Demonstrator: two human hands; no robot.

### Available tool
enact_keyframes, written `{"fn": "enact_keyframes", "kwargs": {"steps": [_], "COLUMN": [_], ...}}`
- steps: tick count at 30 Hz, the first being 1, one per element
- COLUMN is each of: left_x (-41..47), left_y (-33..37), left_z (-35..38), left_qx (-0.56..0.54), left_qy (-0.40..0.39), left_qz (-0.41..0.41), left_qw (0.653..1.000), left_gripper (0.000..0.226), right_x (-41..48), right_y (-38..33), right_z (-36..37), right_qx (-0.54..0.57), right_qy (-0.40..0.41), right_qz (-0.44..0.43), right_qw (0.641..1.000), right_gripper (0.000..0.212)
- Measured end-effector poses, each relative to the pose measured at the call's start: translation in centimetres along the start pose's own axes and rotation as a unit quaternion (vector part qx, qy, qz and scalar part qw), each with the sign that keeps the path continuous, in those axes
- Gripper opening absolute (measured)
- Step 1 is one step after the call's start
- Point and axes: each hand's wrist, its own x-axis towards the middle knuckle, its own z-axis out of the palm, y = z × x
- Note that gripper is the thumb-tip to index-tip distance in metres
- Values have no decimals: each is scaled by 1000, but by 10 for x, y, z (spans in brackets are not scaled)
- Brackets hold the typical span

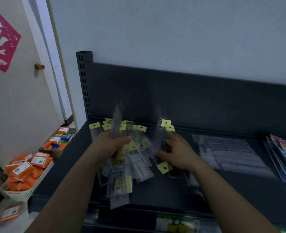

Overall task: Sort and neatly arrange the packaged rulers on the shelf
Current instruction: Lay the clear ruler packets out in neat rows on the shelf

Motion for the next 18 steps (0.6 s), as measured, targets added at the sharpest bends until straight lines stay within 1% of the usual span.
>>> {"fn": "enact_keyframes", "kwargs": {"steps": [3,6,9,12,15,18], "left_x": [-1,0,-1,-1,-3,-6], "left_y": [0,0,0,0,2,2], "left_z": [0,-1,-1,-2,-3,-5], "left_qx": [-9,-21,-21,-23,-15,-29], "left_qy": [1,-11,-12,-16,-21,-13], "left_qz": [-4,-3,-7,-7,2,0], "left_qw": [1000,1000,1000,1000,1000,999], "left_gripper": [29,27,27,26,25,26], "right_x": [-1,-4,-6,-2,6,17], "right_y": [10,13,-1,-24,-35,-31], "right_z": [4,2,-6,-11,-5,-2], "right_qx": [-34,-54,-24,-14,31,96], "right_qy": [-21,-3,32,23,5,23], "right_qz": [67,93,117,136,162,191], "right_qw": [997,994,992,990,986,977], "right_gripper": [60,55,62,73,68,66]}}
